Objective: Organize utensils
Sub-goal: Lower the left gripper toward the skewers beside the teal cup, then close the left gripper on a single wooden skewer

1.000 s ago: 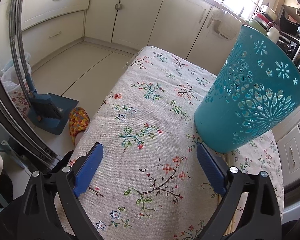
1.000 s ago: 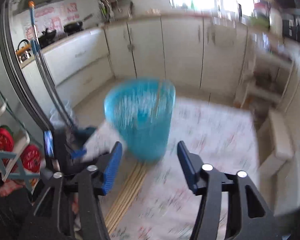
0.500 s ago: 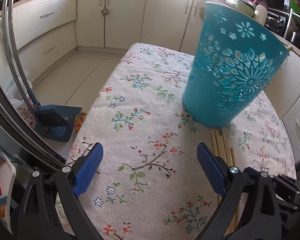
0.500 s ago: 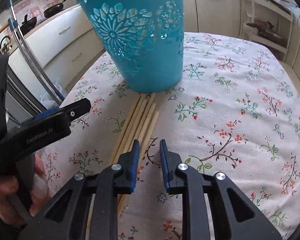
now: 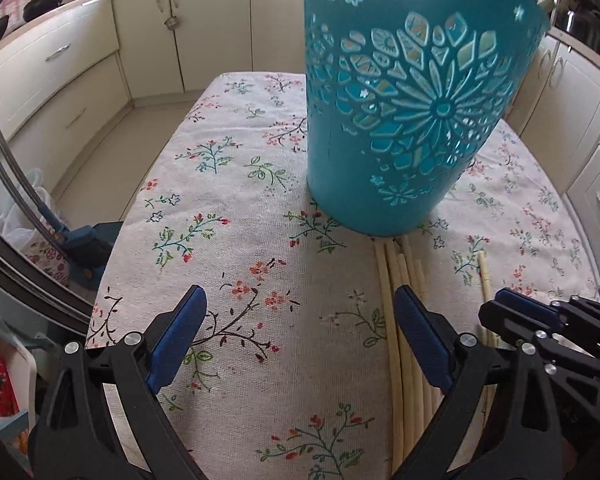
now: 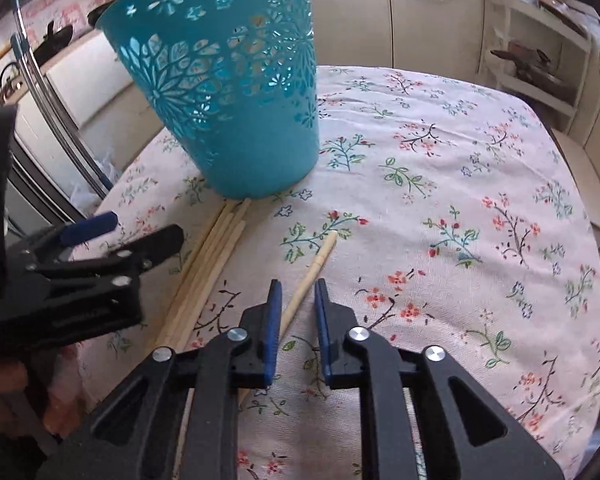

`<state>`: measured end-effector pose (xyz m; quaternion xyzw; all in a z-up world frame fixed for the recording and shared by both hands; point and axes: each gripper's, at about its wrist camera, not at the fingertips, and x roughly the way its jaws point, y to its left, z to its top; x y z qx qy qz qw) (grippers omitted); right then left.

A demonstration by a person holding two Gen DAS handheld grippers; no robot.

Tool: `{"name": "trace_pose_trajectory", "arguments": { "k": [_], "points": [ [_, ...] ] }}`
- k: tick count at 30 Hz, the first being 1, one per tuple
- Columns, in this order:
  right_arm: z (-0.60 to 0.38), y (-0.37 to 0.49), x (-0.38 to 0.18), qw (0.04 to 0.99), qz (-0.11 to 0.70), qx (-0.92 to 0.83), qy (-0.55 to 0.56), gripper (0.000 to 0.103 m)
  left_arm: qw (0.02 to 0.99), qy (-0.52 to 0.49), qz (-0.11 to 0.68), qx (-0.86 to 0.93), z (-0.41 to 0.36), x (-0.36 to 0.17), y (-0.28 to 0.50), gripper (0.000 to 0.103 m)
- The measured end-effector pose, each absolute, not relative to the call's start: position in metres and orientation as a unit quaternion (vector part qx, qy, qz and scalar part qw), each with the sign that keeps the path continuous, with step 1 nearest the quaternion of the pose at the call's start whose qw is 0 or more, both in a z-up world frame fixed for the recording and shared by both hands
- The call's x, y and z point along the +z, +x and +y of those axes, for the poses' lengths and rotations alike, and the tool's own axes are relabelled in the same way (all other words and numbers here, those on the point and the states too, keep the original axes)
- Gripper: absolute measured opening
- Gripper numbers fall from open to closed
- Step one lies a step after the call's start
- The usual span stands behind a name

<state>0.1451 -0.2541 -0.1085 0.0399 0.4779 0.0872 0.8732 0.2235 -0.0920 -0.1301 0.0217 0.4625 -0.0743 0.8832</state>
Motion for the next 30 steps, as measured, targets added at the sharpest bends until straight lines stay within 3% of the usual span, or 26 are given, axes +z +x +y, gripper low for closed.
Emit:
{"name": "trace_pose_trajectory", "arguments": {
  "k": [2, 5, 22, 25, 28, 30],
  "points": [
    [-0.253, 0.145, -0.108, 0.873, 0.477, 0.093, 0.043, 0.031, 0.88, 0.033, 0.468, -0.069, -0.096, -0.134, 0.226, 0.091],
    [-0.251, 0.145, -0.109, 0.874, 0.475, 0.097, 0.04, 0.035, 0.88, 0.038, 0.469, -0.067, -0.098, -0.136, 0.228, 0.091],
    [-0.25, 0.146, -0.108, 0.875, 0.474, 0.091, 0.044, 0.035, 0.876, 0.052, 0.474, -0.069, -0.107, -0.139, 0.233, 0.086],
    [-0.249, 0.146, -0.109, 0.877, 0.472, 0.084, 0.036, 0.034, 0.879, 0.055, 0.468, -0.079, -0.109, -0.137, 0.233, 0.073],
    [-0.248, 0.145, -0.109, 0.879, 0.469, 0.08, 0.023, 0.03, 0.881, 0.057, 0.461, -0.091, -0.112, -0.133, 0.23, 0.049],
    [-0.243, 0.145, -0.11, 0.882, 0.464, 0.076, 0.0, 0.026, 0.88, 0.053, 0.461, -0.1, -0.112, -0.132, 0.23, 0.02]
  ]
}}
